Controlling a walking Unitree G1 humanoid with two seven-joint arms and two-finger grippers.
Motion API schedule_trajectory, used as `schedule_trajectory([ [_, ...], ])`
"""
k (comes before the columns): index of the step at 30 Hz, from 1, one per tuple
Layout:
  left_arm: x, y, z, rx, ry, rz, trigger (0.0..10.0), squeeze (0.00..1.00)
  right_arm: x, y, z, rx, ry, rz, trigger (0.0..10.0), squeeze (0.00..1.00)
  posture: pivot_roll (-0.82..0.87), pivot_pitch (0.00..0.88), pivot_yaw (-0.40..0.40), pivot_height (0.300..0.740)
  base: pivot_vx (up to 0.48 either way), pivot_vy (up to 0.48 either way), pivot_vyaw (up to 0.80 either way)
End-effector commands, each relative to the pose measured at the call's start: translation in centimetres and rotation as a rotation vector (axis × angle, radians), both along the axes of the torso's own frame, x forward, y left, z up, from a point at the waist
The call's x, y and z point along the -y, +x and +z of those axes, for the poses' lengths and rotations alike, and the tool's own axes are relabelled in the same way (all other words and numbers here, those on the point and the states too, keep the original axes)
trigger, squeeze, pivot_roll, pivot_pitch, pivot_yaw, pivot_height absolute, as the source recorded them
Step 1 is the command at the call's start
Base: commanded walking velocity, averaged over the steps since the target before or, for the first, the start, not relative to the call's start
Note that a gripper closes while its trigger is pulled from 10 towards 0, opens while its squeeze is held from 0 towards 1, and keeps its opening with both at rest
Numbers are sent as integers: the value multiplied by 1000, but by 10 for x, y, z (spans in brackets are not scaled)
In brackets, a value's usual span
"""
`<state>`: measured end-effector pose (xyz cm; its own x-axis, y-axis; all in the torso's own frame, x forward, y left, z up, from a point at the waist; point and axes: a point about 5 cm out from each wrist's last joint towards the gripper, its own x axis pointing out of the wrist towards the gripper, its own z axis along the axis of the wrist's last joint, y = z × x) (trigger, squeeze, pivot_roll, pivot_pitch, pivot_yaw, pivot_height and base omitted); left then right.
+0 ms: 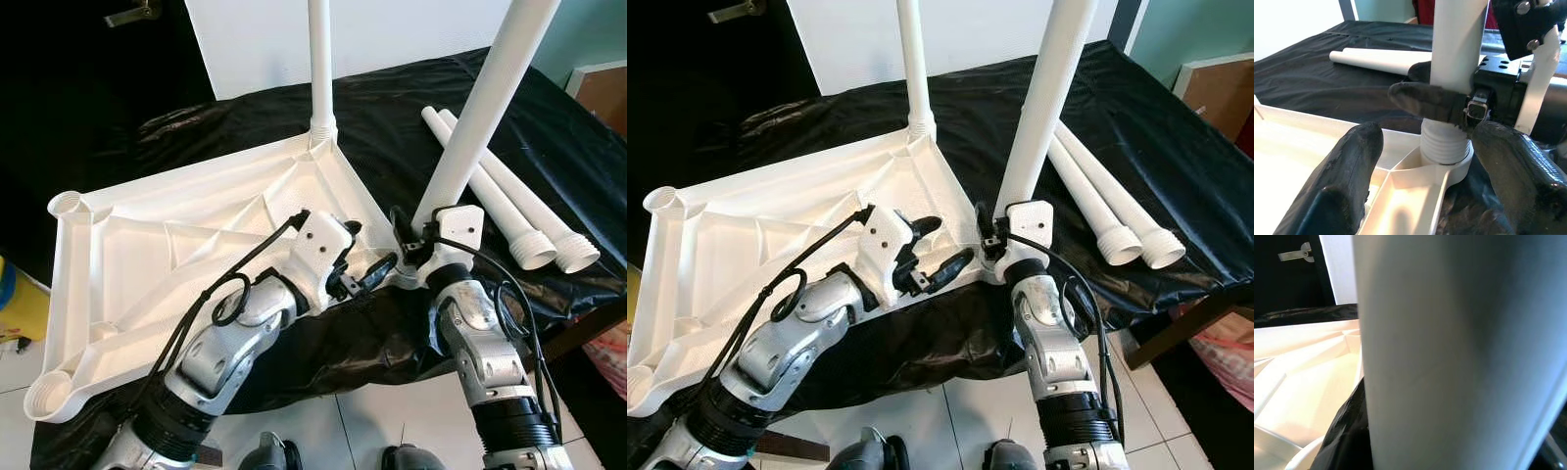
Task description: Building children table
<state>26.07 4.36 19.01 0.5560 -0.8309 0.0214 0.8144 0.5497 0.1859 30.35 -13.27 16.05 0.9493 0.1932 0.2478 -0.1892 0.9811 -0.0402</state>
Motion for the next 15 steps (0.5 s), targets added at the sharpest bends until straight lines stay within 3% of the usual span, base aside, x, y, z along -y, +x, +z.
schedule_trajectory([
  [1,6,-13,-3,-21,45,-199,10000,0,-3,0,-6,-21,7,17,10000,0,-66,123,78,740,0,0,0],
  [15,6,-17,-2,-34,53,-214,10000,0,1,0,-19,-73,-32,46,10000,0,-72,128,77,740,0,0,0],
])
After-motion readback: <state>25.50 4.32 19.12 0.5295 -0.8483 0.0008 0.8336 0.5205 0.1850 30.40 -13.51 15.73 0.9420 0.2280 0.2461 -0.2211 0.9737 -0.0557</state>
